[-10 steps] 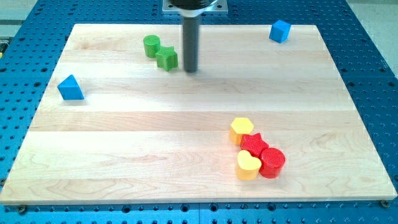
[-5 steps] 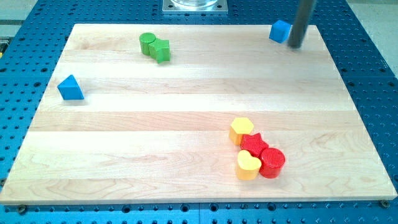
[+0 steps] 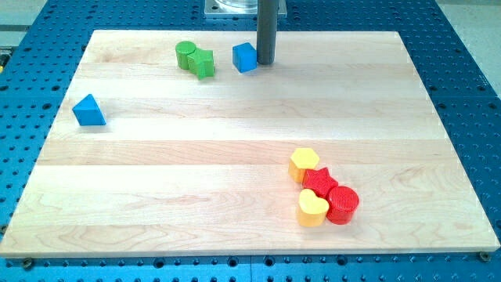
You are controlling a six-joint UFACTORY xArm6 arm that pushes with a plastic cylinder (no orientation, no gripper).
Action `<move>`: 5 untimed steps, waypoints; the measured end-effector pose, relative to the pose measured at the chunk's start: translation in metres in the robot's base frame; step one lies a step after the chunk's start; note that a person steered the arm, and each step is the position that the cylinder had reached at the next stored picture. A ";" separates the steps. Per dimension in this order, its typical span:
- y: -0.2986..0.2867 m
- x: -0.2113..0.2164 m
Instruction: Slide the blue cube into the green star
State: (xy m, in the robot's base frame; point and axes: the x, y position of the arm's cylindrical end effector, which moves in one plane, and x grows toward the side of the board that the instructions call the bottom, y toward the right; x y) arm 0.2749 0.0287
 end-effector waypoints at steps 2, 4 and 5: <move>-0.074 0.002; -0.111 0.132; -0.229 0.200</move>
